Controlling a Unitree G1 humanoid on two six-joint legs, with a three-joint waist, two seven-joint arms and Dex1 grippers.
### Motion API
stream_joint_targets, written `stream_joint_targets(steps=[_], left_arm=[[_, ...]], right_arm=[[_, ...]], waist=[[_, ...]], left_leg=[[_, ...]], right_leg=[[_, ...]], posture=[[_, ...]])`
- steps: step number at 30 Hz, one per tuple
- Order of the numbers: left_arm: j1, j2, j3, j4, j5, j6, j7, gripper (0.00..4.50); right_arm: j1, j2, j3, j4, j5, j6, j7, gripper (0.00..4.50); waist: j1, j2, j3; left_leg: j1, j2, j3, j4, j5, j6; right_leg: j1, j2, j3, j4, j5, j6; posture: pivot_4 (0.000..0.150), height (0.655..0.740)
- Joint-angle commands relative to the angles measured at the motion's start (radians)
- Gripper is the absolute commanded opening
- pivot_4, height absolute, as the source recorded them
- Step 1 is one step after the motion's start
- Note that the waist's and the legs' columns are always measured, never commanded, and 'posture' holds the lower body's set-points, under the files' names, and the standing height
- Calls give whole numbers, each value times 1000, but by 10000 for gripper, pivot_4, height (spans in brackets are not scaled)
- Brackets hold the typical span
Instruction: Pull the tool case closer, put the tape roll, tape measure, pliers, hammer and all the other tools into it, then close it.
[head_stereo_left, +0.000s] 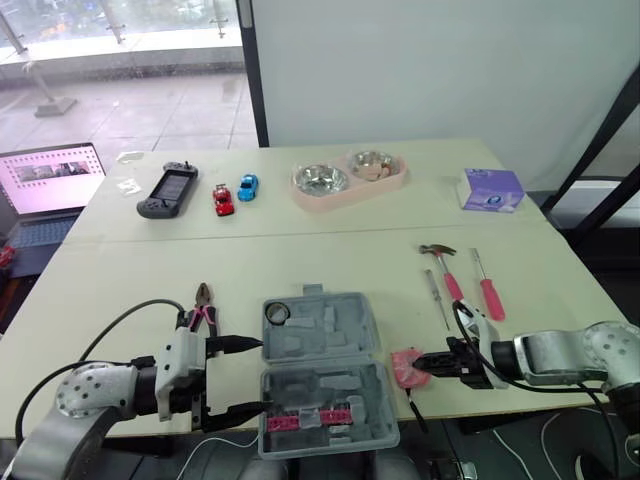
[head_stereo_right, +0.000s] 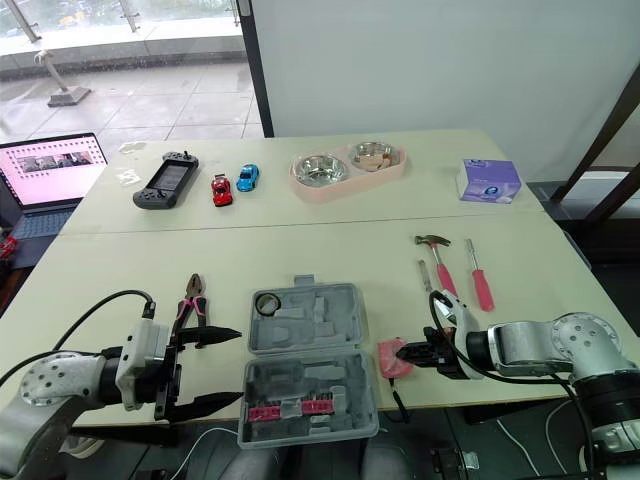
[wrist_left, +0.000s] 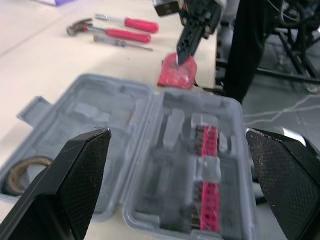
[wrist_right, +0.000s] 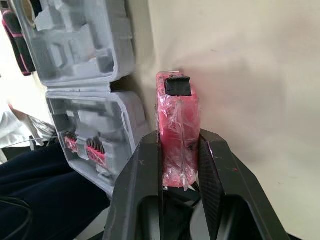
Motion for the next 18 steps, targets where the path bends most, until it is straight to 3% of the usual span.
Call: stream_joint_targets(steps=[1,5,13,18], left_arm=[[-14,10,-1,-16,-15,22,6,45000],[-15,11,3,-21,-14,34,10,45000],[-23,11,4,-30,-28,62,9,45000],[-22,9,5,-31,-29,68,11,45000]], right_arm=[[20,20,-26,-6,-82,-2,1,4334],[30,29,-52,-7,-123,14,9,4334],[27,23,-120,5,-151,49,29,43456],[13,8,-170,-52,-187,60,114,44571]], waist=[[-1,-1,0],[0,-1,0],[4,0,0],[11,0,0]], left_leg=[[0,0,0,0,0,0],[2,1,0,0,0,0],[2,0,0,0,0,0],[2,0,0,0,0,0]], right_leg=[[0,0,0,0,0,0],[2,1,0,0,0,0],[3,0,0,-1,0,0],[3,0,0,-1,0,0]], posture=[[1500,7233],[1500,7233],[1500,7233],[1500,7233]])
